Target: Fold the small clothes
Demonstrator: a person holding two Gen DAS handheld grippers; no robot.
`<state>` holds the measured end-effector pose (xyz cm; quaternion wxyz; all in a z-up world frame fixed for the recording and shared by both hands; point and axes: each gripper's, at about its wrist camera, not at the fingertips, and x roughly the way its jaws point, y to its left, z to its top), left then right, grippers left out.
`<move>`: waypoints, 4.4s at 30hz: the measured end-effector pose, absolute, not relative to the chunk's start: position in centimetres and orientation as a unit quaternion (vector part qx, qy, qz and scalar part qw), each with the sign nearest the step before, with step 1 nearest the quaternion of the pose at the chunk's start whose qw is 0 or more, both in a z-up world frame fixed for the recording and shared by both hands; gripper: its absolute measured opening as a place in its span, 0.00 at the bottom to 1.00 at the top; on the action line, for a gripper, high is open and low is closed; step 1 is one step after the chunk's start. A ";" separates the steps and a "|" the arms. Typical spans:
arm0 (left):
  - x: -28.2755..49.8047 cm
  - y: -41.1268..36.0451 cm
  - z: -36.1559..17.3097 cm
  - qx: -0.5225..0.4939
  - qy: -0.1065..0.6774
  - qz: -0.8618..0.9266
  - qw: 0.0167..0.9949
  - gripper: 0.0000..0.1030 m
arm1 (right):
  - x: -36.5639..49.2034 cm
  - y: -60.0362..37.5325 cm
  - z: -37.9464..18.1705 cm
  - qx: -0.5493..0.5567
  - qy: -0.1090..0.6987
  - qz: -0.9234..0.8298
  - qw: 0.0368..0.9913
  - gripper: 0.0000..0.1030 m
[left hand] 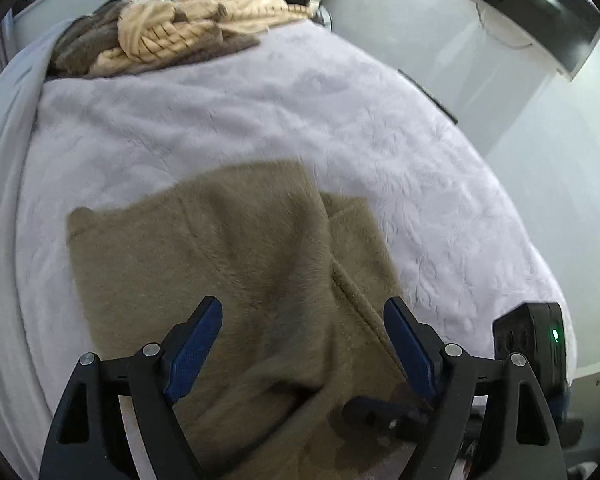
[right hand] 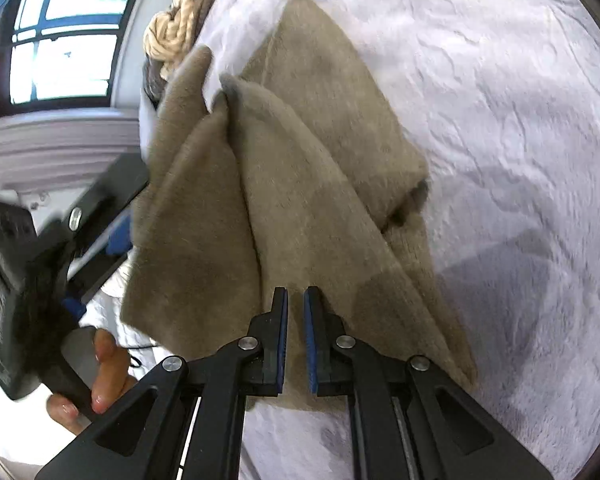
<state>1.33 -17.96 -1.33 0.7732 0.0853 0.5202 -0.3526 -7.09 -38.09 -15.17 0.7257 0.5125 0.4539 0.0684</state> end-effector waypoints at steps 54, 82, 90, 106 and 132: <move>2.0 -7.3 -6.4 0.072 0.584 -0.253 0.768 0.91 | -9.5 -40.0 -7.4 0.337 0.495 0.004 0.801 0.23; -1.7 -6.1 -10.3 0.113 0.614 -0.270 0.733 0.91 | -13.9 -38.8 -12.3 0.305 0.556 -0.070 0.770 0.18; -2.0 -6.2 -10.0 0.117 0.620 -0.254 0.733 0.91 | -14.2 -36.6 -7.8 0.250 0.524 -0.056 0.812 0.18; -2.9 -5.4 -9.0 0.113 0.641 -0.231 0.724 0.91 | -14.7 -36.0 -10.6 0.263 0.567 -0.044 0.779 0.17; -0.7 -4.1 -7.0 0.102 0.627 -0.167 0.754 0.91 | -12.6 -35.9 -9.1 0.294 0.547 -0.035 0.783 0.21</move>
